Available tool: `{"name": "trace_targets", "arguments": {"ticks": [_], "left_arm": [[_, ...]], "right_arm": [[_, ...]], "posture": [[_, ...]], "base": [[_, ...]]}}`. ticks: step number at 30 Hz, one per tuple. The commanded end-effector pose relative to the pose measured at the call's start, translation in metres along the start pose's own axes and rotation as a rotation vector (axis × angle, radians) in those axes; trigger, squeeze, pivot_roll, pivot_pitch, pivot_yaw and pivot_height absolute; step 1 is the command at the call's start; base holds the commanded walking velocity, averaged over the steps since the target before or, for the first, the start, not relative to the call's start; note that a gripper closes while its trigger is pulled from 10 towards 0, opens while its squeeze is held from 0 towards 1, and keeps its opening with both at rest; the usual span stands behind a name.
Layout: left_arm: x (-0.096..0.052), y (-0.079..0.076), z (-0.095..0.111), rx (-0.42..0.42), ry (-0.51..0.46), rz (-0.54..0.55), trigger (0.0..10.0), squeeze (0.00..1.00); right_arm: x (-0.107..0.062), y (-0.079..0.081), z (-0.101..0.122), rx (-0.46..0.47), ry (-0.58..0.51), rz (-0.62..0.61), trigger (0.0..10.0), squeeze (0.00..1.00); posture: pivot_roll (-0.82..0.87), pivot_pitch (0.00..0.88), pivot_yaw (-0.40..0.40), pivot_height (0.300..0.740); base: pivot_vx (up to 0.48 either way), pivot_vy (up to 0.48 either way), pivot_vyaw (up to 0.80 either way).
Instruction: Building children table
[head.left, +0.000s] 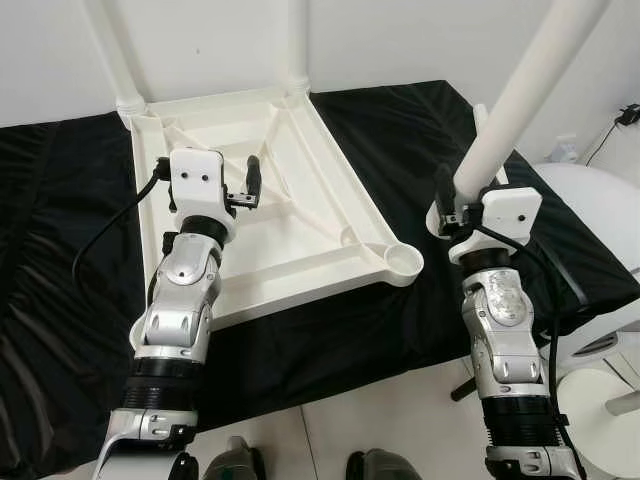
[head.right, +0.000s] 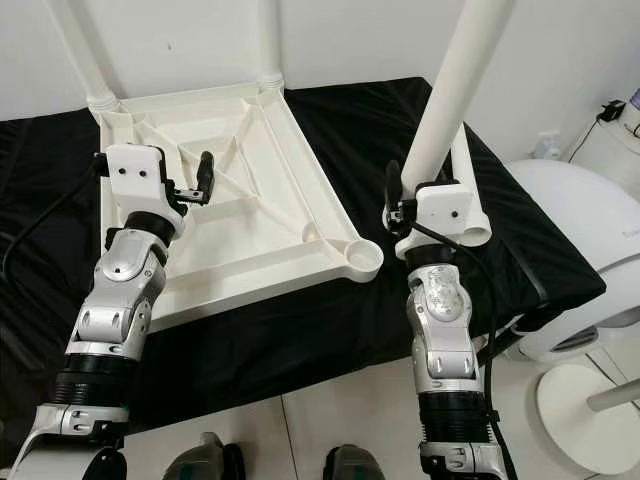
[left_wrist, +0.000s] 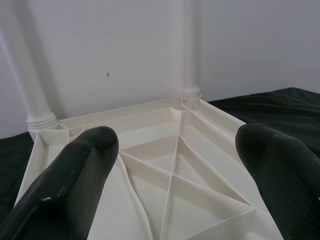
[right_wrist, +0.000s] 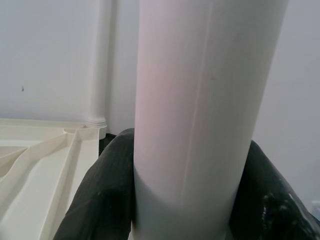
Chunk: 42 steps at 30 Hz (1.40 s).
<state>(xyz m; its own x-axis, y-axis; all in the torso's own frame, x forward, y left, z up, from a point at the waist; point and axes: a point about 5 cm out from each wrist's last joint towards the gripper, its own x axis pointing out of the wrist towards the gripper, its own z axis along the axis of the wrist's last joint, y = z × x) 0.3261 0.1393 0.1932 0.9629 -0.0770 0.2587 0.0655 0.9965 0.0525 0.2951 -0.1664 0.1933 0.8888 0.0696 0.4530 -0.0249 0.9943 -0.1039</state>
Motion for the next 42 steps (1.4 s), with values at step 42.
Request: {"name": "trace_targets", "arguments": {"ticks": [42], "left_arm": [[0.000, -0.005, -0.002, -0.008, 0.015, -0.061, 10.0, 0.00]], "right_arm": [[0.014, 0.019, -0.001, 0.075, -0.035, 0.038, 10.0, 0.00]], "posture": [[-0.03, 0.036, 0.017, 0.740]], "base": [[0.000, 0.000, 0.00]]}}
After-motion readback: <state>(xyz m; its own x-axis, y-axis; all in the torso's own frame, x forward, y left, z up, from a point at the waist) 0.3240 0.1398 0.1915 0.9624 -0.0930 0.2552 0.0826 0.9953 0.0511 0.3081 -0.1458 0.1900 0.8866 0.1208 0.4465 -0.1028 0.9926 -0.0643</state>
